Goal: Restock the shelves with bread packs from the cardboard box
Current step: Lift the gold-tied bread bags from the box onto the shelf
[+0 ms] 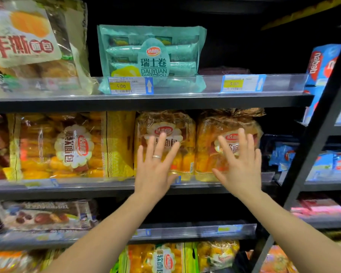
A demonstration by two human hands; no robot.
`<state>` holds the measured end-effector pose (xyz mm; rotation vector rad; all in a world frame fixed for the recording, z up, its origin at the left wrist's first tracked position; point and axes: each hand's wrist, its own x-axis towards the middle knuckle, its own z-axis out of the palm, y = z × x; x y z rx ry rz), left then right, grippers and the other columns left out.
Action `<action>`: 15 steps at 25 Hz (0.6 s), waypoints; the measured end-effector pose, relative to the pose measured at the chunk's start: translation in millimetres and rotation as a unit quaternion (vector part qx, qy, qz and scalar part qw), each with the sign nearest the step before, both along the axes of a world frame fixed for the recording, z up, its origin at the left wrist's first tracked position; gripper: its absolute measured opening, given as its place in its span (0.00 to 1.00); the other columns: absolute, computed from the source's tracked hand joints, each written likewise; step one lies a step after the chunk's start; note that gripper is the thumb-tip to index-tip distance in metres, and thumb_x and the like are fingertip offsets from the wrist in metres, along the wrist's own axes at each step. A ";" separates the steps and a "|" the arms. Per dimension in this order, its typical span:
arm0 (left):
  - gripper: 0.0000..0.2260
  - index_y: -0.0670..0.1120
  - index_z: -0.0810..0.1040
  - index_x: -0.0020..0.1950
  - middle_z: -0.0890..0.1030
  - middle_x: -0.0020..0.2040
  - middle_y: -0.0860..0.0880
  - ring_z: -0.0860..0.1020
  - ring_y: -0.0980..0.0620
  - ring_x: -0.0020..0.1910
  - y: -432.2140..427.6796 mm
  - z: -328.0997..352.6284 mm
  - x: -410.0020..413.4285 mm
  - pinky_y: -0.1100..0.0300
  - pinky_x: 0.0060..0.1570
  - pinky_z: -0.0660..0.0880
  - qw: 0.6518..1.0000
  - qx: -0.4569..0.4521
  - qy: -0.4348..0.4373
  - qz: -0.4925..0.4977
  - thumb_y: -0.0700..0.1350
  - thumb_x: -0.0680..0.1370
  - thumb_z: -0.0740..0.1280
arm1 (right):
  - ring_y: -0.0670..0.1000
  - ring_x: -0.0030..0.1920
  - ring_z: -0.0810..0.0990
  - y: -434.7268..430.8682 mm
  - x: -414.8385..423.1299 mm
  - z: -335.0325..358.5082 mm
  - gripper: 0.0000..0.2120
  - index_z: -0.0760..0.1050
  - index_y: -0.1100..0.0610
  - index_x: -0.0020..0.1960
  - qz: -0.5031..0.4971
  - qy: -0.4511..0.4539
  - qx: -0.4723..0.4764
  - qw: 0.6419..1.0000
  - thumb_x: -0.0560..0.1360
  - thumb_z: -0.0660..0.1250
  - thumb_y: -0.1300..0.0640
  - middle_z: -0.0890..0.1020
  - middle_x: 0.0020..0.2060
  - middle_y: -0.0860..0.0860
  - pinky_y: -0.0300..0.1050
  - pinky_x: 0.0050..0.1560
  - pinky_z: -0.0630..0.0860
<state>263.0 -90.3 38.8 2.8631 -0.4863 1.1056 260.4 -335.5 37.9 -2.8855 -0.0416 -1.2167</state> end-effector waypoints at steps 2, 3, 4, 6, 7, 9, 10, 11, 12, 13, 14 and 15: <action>0.43 0.59 0.50 0.77 0.53 0.78 0.42 0.53 0.37 0.76 -9.2 11.5 5.8 0.35 0.69 0.58 0.998 0.027 0.053 0.020 0.64 0.69 0.70 | 0.68 0.75 0.49 7.9 6.9 6.2 0.46 0.57 0.44 0.76 -0.037 0.053 -0.027 0.998 0.63 0.73 0.36 0.52 0.77 0.61 0.71 0.67 0.56; 0.42 0.60 0.50 0.76 0.53 0.78 0.42 0.54 0.36 0.75 -10.6 20.4 12.7 0.36 0.69 0.58 0.994 0.015 0.099 0.039 0.67 0.69 0.68 | 0.69 0.74 0.52 11.0 13.6 13.3 0.45 0.57 0.43 0.75 -0.057 0.091 -0.019 0.994 0.64 0.72 0.34 0.55 0.76 0.61 0.71 0.68 0.57; 0.41 0.60 0.52 0.75 0.55 0.77 0.42 0.56 0.36 0.74 -11.1 29.7 19.7 0.37 0.69 0.59 0.988 0.006 0.143 0.055 0.69 0.68 0.67 | 0.69 0.73 0.55 14.3 20.6 21.1 0.43 0.58 0.43 0.74 -0.071 0.130 -0.012 0.989 0.65 0.69 0.31 0.57 0.74 0.61 0.70 0.68 0.58; 0.39 0.58 0.57 0.73 0.64 0.74 0.41 0.64 0.37 0.71 -10.6 42.0 31.8 0.40 0.66 0.64 0.980 0.007 0.184 0.075 0.72 0.67 0.64 | 0.68 0.71 0.59 19.6 35.1 30.6 0.42 0.55 0.42 0.74 -0.078 0.174 -0.018 0.981 0.66 0.66 0.30 0.58 0.73 0.60 0.68 0.67 0.62; 0.38 0.57 0.60 0.72 0.68 0.70 0.41 0.68 0.38 0.68 -9.7 43.1 38.3 0.41 0.63 0.68 0.980 0.006 0.183 0.080 0.72 0.67 0.64 | 0.68 0.71 0.58 21.8 41.8 32.4 0.43 0.52 0.41 0.75 -0.076 0.181 -0.020 0.980 0.66 0.66 0.29 0.57 0.74 0.60 0.67 0.65 0.64; 0.35 0.57 0.62 0.71 0.73 0.66 0.43 0.71 0.39 0.64 -11.1 40.4 48.5 0.42 0.59 0.72 0.982 -0.003 0.165 0.089 0.70 0.69 0.65 | 0.69 0.72 0.57 25.1 52.0 29.8 0.46 0.46 0.39 0.76 -0.070 0.175 -0.024 0.982 0.67 0.66 0.29 0.55 0.74 0.61 0.66 0.64 0.67; 0.35 0.57 0.60 0.72 0.72 0.67 0.42 0.70 0.38 0.65 -13.6 37.0 52.8 0.40 0.59 0.72 0.983 -0.004 0.160 0.094 0.69 0.70 0.66 | 0.70 0.72 0.56 25.3 55.7 27.1 0.47 0.43 0.39 0.76 -0.067 0.165 -0.028 0.984 0.67 0.65 0.29 0.54 0.75 0.61 0.66 0.64 0.68; 0.36 0.58 0.57 0.73 0.69 0.69 0.41 0.67 0.36 0.68 -17.2 33.0 57.3 0.38 0.61 0.70 0.983 -0.004 0.155 0.096 0.67 0.71 0.66 | 0.70 0.73 0.54 24.6 60.3 24.0 0.48 0.40 0.38 0.76 -0.064 0.156 -0.032 0.985 0.67 0.65 0.29 0.51 0.76 0.61 0.68 0.64 0.67; 0.37 0.58 0.54 0.74 0.63 0.73 0.39 0.62 0.34 0.71 -21.3 28.9 60.2 0.36 0.63 0.66 0.984 -0.003 0.148 0.098 0.66 0.71 0.67 | 0.71 0.74 0.49 23.7 64.3 20.6 0.49 0.37 0.38 0.75 -0.064 0.152 -0.035 0.986 0.67 0.64 0.29 0.45 0.76 0.61 0.70 0.66 0.64; 0.38 0.59 0.52 0.75 0.57 0.76 0.39 0.58 0.32 0.72 -24.4 25.7 61.4 0.34 0.65 0.63 0.985 -0.002 0.137 0.100 0.64 0.71 0.67 | 0.71 0.74 0.43 23.3 67.2 17.8 0.50 0.34 0.37 0.75 -0.062 0.148 -0.036 0.986 0.67 0.64 0.29 0.40 0.77 0.60 0.72 0.67 0.60; 0.37 0.58 0.53 0.75 0.54 0.77 0.38 0.57 0.31 0.73 -26.5 24.8 61.3 0.33 0.65 0.62 0.987 0.000 0.123 0.103 0.64 0.71 0.67 | 0.70 0.74 0.40 22.5 68.4 16.9 0.50 0.33 0.37 0.75 -0.060 0.144 -0.036 0.987 0.67 0.64 0.28 0.37 0.76 0.59 0.73 0.68 0.57; 0.36 0.58 0.54 0.74 0.55 0.76 0.39 0.57 0.32 0.72 -27.4 24.0 60.6 0.33 0.65 0.62 0.988 0.003 0.116 0.105 0.64 0.72 0.67 | 0.70 0.74 0.40 22.2 67.5 17.2 0.50 0.33 0.37 0.75 -0.059 0.147 -0.036 0.987 0.67 0.63 0.28 0.36 0.76 0.58 0.73 0.68 0.57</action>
